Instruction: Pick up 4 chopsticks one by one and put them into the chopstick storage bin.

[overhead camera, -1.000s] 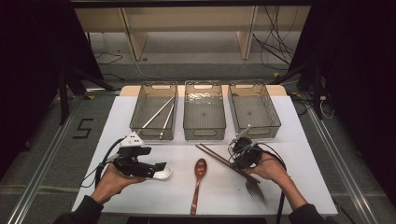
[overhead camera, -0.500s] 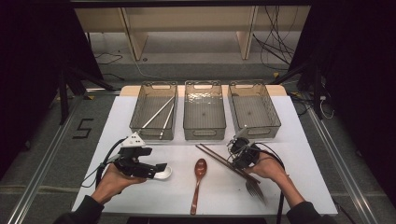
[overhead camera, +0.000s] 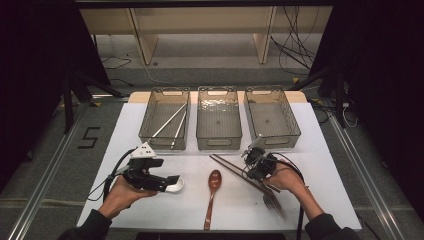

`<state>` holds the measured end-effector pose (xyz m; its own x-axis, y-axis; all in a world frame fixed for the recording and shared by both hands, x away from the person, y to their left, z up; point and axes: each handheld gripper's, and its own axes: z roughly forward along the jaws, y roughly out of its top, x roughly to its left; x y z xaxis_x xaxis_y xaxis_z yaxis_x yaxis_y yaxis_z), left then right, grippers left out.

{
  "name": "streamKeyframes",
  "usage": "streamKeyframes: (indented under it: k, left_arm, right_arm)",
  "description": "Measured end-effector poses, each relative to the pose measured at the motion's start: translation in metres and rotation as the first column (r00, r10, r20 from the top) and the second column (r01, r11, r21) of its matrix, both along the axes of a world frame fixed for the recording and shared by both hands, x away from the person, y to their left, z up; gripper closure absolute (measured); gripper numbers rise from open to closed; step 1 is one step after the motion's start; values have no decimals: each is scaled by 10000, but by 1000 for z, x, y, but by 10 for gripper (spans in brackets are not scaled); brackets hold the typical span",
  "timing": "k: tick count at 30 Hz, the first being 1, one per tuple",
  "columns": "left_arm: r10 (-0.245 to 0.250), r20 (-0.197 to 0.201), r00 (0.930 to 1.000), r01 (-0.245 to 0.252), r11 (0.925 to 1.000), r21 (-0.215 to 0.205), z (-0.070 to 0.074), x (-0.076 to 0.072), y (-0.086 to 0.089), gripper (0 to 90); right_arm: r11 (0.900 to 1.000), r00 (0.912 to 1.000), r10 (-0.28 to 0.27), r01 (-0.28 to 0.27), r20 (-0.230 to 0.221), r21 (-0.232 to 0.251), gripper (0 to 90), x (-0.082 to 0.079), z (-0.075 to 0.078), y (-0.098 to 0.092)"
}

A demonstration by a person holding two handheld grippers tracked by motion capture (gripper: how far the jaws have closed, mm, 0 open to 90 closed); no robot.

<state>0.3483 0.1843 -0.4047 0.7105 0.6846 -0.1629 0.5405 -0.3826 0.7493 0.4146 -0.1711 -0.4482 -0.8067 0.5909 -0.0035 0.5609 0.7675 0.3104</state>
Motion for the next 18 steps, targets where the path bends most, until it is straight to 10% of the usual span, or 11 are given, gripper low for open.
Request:
streamKeyframes:
  k: [18]
  left_arm:
    - [-64,-52,10000,64,10000,27,-2,1,1,154]
  right_arm:
    - [9959,9937,448,-525,1032,733,854,-18,33,0]
